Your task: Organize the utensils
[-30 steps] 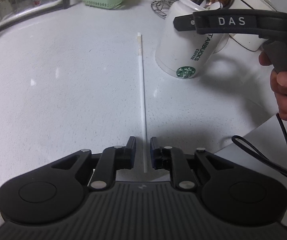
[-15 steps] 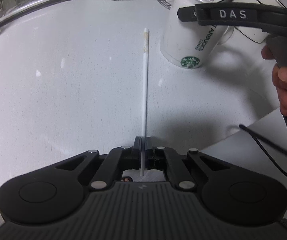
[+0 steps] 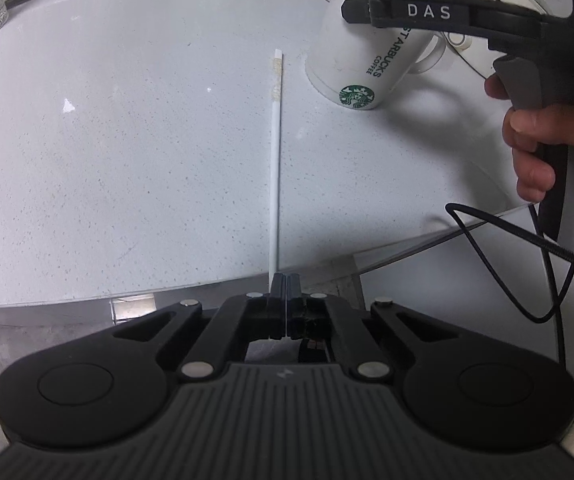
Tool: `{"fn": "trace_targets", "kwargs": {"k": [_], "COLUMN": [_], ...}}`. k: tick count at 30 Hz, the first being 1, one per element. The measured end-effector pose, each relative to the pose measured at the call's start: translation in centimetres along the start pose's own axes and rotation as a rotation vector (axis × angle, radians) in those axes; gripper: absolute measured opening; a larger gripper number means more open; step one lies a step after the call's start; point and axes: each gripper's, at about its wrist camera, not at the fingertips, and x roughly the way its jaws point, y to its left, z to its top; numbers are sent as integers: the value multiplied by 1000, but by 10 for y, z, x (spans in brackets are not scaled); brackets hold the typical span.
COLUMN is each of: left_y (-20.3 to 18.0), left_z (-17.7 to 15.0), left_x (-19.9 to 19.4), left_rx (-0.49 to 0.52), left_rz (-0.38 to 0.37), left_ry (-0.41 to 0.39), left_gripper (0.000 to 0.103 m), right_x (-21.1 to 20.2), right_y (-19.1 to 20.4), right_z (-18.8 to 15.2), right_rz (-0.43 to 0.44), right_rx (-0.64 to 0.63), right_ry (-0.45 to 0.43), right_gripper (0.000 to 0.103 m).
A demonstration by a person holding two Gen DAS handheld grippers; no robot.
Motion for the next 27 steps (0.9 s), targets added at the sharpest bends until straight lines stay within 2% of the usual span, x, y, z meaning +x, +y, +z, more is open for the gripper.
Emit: {"fn": "trace_targets", "kwargs": {"k": [3,8,10,12,14,22,27], "left_y": [1,7,11,13,15,3,-5], "left_z": [1,3,3,4,5,23,30], "left_x": [-3,-8,-10,-12,-12,-5,15], "left_rx": [-13,-33,-38,-36,-24,71,94], "left_rz": [-19,-8,-11,0,6,23,31], "left_ry": [-1,-29,-39,-51,-69,-131,-112], "left_gripper": [1,2,8,27,33,33,33], "right_x": [0,-1,-2,-2,-3,-4,-4], "right_y": [0,1,1,1,1,4,6], "right_z": [1,-1,-3,-4,-5,-7,-8], "right_rz": [0,1,-1,-2,-4,-21,-30], "right_rx": [-1,-5,-2,-2,-3,-1,-1], "right_ry": [4,-10,-19,-27,-33,-41,-43], "right_gripper": [88,88,88,88,88,88,88]}}
